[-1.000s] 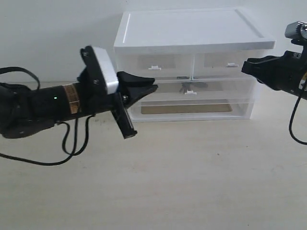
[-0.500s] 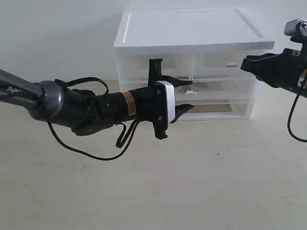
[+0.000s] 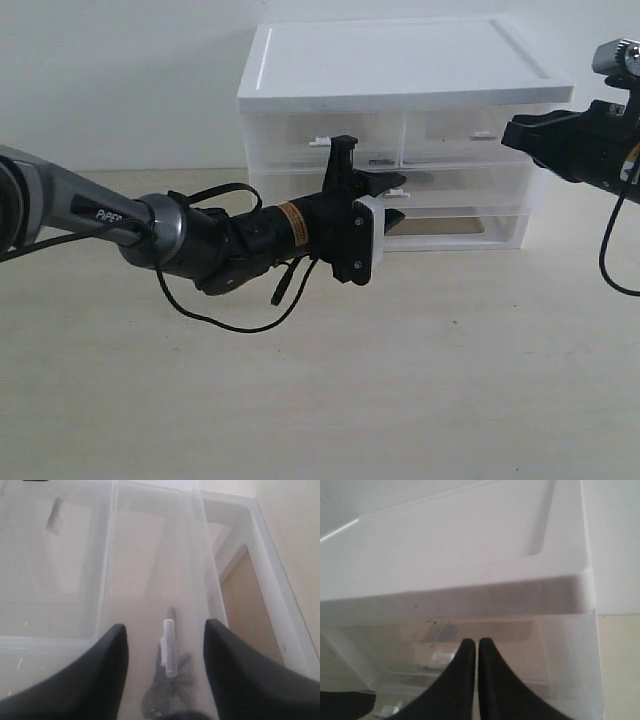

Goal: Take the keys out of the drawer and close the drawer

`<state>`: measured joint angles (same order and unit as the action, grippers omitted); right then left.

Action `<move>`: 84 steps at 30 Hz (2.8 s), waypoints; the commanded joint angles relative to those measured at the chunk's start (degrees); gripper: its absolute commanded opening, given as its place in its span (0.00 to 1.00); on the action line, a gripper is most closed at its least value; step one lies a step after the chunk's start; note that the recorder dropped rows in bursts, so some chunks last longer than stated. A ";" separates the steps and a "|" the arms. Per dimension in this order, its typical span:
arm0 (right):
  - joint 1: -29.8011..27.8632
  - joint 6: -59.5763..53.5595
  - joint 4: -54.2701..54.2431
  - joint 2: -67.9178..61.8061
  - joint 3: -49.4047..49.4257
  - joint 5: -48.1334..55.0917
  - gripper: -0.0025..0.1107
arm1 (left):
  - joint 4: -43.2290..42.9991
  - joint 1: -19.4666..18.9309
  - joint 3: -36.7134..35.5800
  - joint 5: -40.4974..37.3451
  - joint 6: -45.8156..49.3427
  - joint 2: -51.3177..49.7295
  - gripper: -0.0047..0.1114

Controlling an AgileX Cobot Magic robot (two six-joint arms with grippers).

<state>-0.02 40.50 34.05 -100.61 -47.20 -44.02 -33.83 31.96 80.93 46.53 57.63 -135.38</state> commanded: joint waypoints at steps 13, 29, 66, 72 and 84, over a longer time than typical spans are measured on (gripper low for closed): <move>0.05 -0.09 0.15 -0.05 -0.16 0.82 0.02 | 7.41 0.18 0.41 0.17 13.97 -0.95 0.12; 0.05 -0.54 0.01 -0.05 -0.16 0.78 0.02 | 19.55 6.44 -4.69 0.13 20.81 1.80 0.08; 0.05 -0.54 0.15 -0.05 -0.16 1.78 0.02 | 21.35 14.81 -34.59 23.43 -6.22 17.01 0.52; 0.05 -0.54 0.15 -0.05 -0.16 2.19 0.02 | 30.30 18.48 -31.83 9.09 -24.92 29.17 0.47; 0.05 -0.54 0.26 -0.05 -0.16 2.41 0.02 | 30.41 17.48 6.74 -74.46 -47.88 32.85 0.45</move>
<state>-0.02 40.50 34.04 -100.61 -47.20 -41.80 -4.25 50.06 80.16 -13.31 12.86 -100.34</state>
